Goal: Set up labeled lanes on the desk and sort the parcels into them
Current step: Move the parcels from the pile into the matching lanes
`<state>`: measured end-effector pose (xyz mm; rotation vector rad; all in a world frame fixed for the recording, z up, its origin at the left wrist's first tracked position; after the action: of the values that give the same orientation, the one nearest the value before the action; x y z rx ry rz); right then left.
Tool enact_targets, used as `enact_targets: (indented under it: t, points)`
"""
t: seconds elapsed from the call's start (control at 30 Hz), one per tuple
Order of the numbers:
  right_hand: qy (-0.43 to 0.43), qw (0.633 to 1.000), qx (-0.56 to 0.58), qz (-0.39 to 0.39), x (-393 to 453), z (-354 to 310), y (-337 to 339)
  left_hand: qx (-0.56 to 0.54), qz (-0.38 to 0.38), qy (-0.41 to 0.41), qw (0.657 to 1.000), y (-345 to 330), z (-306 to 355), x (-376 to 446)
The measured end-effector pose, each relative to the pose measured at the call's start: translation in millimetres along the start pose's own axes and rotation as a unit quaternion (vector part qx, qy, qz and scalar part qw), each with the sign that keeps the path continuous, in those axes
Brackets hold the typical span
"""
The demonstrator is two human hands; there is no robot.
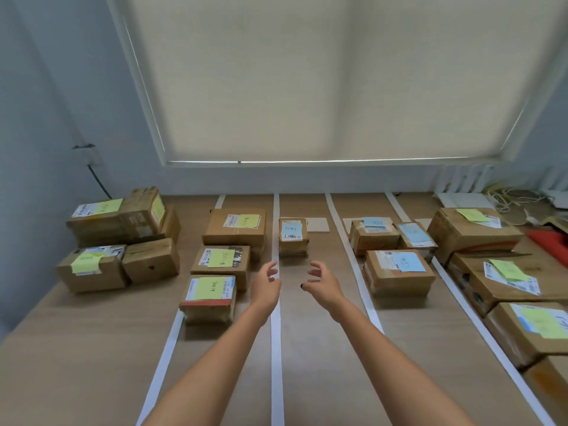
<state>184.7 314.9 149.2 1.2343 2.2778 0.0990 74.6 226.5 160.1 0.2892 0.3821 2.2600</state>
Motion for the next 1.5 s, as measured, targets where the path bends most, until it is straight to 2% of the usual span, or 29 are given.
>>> enact_targets:
  t: [0.33,0.7,0.9,1.3,1.5]
  points:
    - [0.008,0.999,-0.027,0.023,-9,-26,-51,-0.015,0.011,-0.021,1.000,68,-8,16]
    - [0.015,1.000,0.011,0.004,-17,-92,-244,-0.042,-0.032,-0.031,0.998,245,-90,64]
    - [0.025,1.000,0.001,0.003,-27,-123,-316,-0.038,-0.031,-0.022,0.999,320,-117,72]
    - [0.002,1.000,-0.021,-0.020,9,-153,-407,-0.043,0.001,0.033,0.999,408,-179,95]
    - [-0.022,0.998,-0.044,-0.045,46,-140,-433,-0.034,0.012,0.056,0.998,414,-217,127]
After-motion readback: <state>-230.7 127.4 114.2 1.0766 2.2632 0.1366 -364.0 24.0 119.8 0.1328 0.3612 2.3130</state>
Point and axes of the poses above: each hand's wrist, its own x-axis towards the middle knuckle, its own y-axis out of the back of the hand, z = x × y, the point moved 3 cm from there along x, towards the middle knuckle, and after that the axes turned 13 degrees about -y, right-handed, at the moved point
